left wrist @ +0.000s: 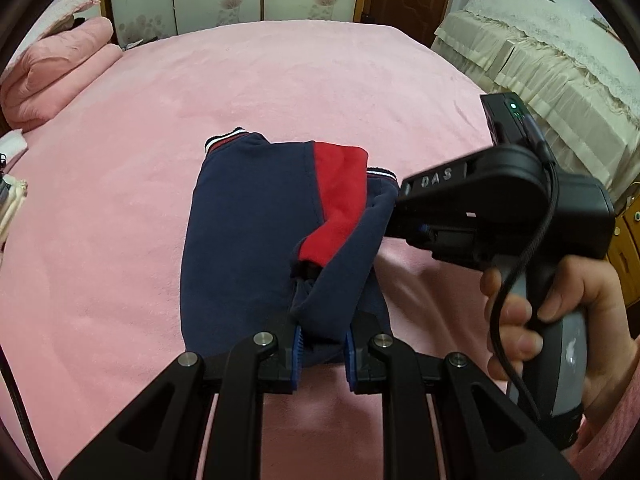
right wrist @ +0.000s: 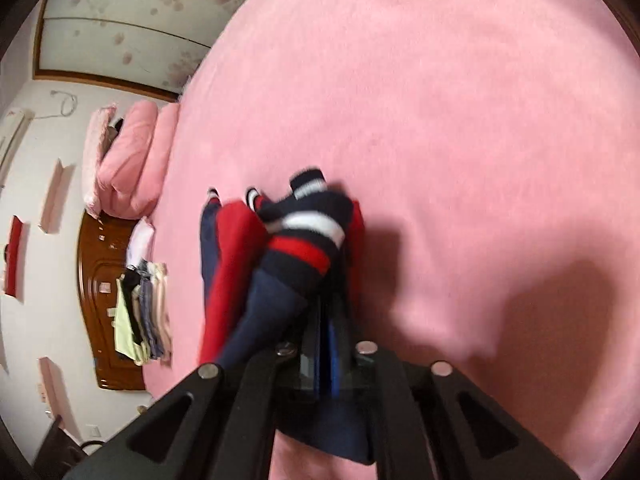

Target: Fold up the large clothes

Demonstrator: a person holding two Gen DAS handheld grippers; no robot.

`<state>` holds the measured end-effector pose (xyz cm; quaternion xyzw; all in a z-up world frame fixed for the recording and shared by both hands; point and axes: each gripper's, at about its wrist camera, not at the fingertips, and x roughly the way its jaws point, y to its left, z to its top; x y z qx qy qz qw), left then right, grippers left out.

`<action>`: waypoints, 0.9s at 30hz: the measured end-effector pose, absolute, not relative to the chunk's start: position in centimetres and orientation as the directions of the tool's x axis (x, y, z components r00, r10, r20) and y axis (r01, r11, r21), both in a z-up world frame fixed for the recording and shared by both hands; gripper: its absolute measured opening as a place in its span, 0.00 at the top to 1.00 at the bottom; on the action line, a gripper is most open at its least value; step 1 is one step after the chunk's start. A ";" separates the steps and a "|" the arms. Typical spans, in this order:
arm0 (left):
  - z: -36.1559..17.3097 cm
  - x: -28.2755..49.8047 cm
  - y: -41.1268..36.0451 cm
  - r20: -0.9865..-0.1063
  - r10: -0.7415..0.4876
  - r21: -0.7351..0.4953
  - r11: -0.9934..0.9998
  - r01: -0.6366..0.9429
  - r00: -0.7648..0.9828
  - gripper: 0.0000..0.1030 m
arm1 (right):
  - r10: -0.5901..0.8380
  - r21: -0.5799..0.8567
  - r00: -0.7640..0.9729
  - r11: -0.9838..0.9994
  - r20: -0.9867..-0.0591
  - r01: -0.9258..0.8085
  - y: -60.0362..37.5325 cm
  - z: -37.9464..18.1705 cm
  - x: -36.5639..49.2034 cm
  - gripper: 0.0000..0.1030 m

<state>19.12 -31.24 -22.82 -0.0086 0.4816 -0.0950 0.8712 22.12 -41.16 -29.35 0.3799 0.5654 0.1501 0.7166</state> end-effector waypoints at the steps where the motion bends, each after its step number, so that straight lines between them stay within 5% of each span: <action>1: -22.7 19.1 -31.4 -0.836 -0.163 -0.095 0.983 0.155 0.524 0.86 | 0.653 0.721 0.313 0.660 -0.690 0.212 -41.2 -29.5 22.2 0.95; 9: -21.7 19.6 -32.8 -0.822 -0.194 -0.089 0.972 0.216 0.536 0.87 | 0.715 0.780 0.336 0.615 -0.613 0.115 -39.6 -27.5 26.8 0.95; 15: -24.4 21.7 -31.8 -0.858 -0.354 -0.279 0.929 0.241 0.371 0.82 | 0.645 0.713 0.398 0.701 -0.653 0.033 -41.4 -24.4 29.1 0.95; 18: -25.2 21.6 -31.0 -0.875 -0.384 -0.310 0.912 0.267 0.296 0.63 | 0.605 0.698 0.448 0.713 -0.658 0.063 -43.9 -23.3 28.3 0.95; 20: -25.8 21.5 -30.0 -0.888 -0.422 -0.375 0.894 0.245 0.184 0.30 | 0.602 0.705 0.462 0.706 -0.651 0.071 -44.7 -22.7 27.3 0.95; 21: -25.9 21.5 -29.5 -0.893 -0.423 -0.386 0.896 0.221 0.155 0.23 | 0.607 0.715 0.467 0.695 -0.644 0.083 -44.9 -22.5 27.0 0.95; 23: -25.9 21.5 -27.5 -0.898 -0.421 -0.403 0.904 0.146 0.131 0.21 | 0.647 0.768 0.475 0.632 -0.597 0.105 -45.1 -22.5 25.8 0.90; 26: -26.0 22.0 -24.6 -0.929 -0.350 -0.347 0.937 0.049 0.119 0.20 | 0.679 0.792 0.445 0.595 -0.585 0.133 -44.4 -23.1 24.2 0.63; 27: -26.1 22.1 -23.8 -0.942 -0.317 -0.316 0.948 0.025 0.111 0.20 | 0.676 0.784 0.431 0.606 -0.598 0.136 -43.7 -23.4 23.8 0.62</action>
